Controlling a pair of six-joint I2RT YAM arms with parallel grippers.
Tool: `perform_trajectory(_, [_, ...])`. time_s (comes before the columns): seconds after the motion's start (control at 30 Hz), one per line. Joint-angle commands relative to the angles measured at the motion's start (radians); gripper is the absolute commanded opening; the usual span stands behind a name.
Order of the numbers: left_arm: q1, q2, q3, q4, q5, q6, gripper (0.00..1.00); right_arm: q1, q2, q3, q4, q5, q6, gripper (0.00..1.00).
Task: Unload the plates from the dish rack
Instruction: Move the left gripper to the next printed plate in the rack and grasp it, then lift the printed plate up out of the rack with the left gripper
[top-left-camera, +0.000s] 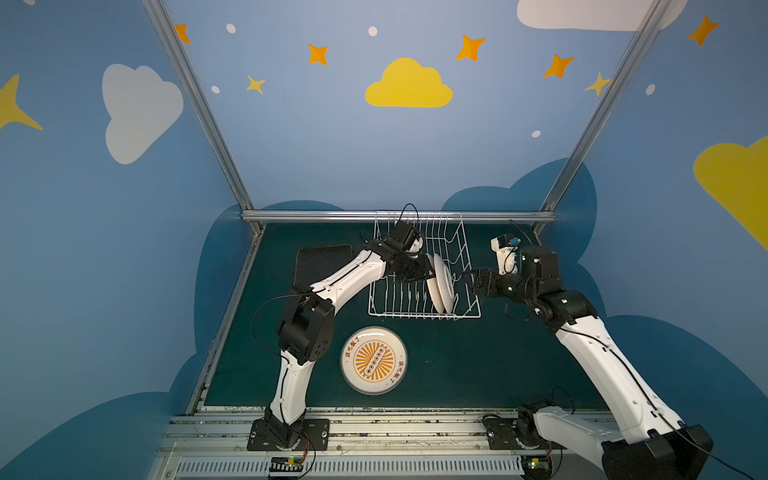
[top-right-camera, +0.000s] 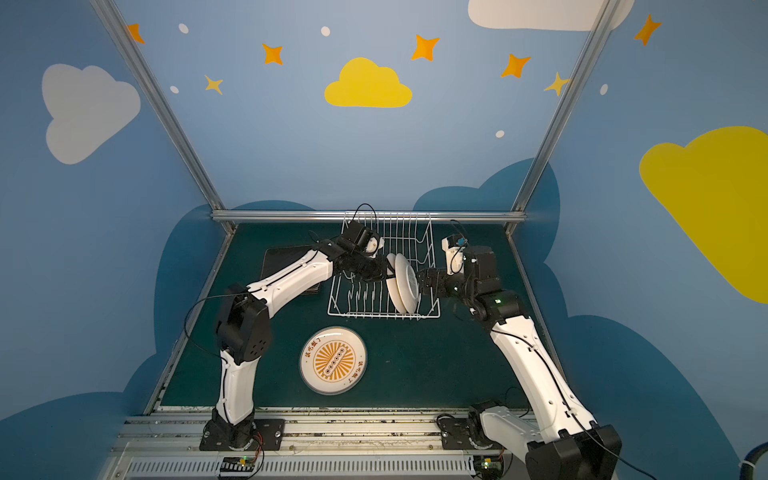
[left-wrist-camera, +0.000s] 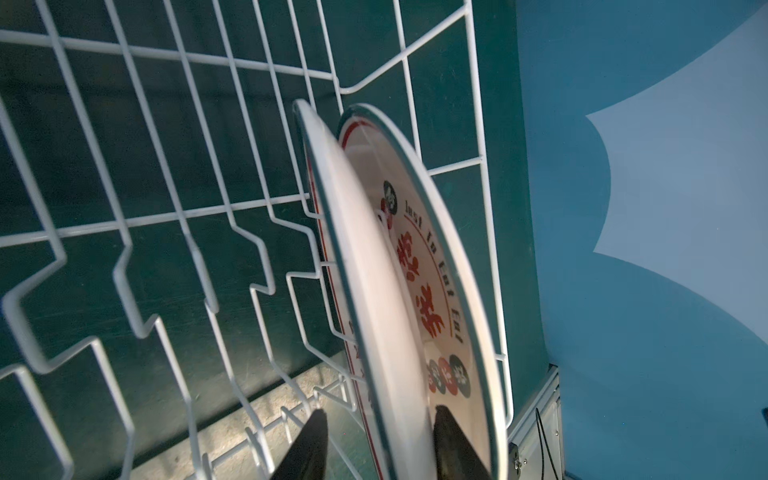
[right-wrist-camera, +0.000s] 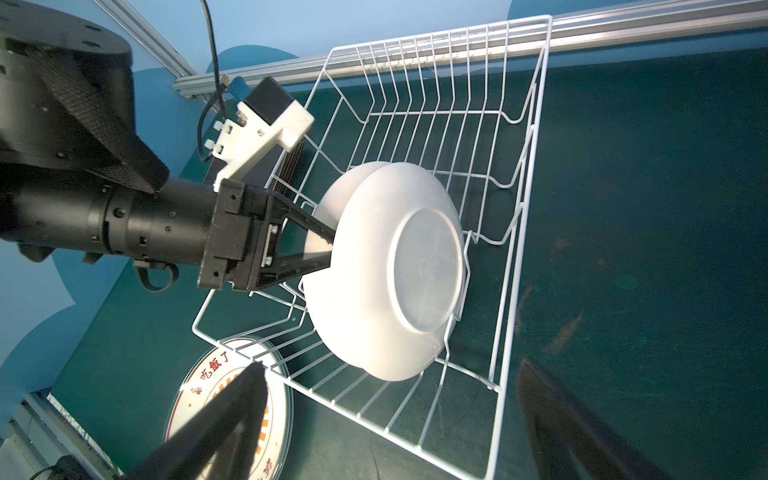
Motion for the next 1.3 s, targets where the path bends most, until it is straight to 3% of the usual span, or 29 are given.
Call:
perform_trajectory(0.0, [-0.002,0.026,0.018,0.004,0.007,-0.012,0.4,-0.005,-0.004,0.033,0.017,0.007,-0.014,0.93])
perform_trajectory(0.77, [-0.016,0.028,-0.013,0.044,-0.008,-0.078,0.15,-0.007,-0.046,-0.015,0.046,0.032,0.026,0.93])
perform_trajectory(1.0, [-0.018,0.001,-0.029,0.08,0.026,-0.119,0.15,-0.007,-0.041,-0.012,0.05,0.026,0.033,0.93])
perform_trajectory(1.17, [-0.017,-0.025,-0.043,0.106,0.047,-0.139,0.03,-0.007,-0.046,-0.012,0.051,0.053,0.045,0.93])
perform_trajectory(1.27, [-0.015,-0.047,-0.056,0.114,0.045,-0.142,0.03,-0.008,-0.047,-0.008,0.052,0.056,0.041,0.93])
